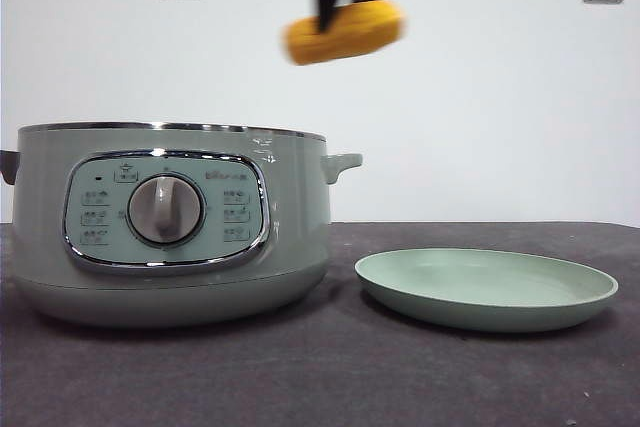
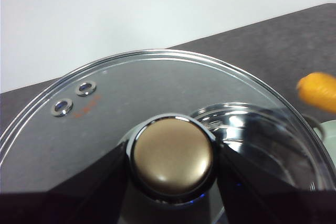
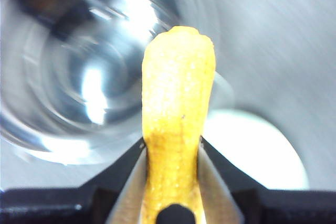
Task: Take the corn out from the steamer,put the corn on the plate,close the lid
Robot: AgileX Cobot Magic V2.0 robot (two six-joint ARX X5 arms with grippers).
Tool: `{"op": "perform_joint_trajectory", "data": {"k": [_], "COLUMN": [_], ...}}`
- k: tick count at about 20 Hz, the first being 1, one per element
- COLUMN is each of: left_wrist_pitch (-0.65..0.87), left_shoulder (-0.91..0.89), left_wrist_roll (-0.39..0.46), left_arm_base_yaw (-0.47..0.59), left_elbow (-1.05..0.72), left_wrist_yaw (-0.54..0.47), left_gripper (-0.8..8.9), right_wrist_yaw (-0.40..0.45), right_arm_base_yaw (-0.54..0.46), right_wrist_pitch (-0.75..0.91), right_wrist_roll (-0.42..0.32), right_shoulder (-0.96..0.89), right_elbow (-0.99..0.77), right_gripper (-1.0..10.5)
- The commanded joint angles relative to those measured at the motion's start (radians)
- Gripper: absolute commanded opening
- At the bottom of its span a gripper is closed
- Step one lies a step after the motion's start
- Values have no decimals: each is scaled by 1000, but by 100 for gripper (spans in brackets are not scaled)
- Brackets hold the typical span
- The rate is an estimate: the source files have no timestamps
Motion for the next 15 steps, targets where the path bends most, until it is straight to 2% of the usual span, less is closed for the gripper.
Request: {"op": "perform_joint_trajectory", "data": {"k": [1, 5, 9, 11, 15], "left_wrist_pitch": [86, 121, 150, 154, 162], "left_shoulder": [27, 70, 90, 93, 97], "left_wrist_roll": [4, 3, 3, 3, 3], "left_arm_base_yaw": [-1, -1, -1, -1, -1], "left_elbow": [14, 14, 14, 14, 14], "left_wrist_yaw": [24, 59, 76, 76, 76], "left_gripper": [-9, -9, -9, -9, -9], "right_wrist_yaw": [4, 3, 2, 2, 12], "right_arm_base_yaw": [-69, -174, -207, -203, -185], "right_wrist_pitch": [-98, -153, -145, -63, 222], "right_wrist_roll": [34, 65, 68, 69, 113], "right_shoulder": [-10, -10, -10, -18, -58], "right_elbow": [-7, -57, -243, -367, -574], "right_gripper": [-12, -12, -12, -12, -12]}}
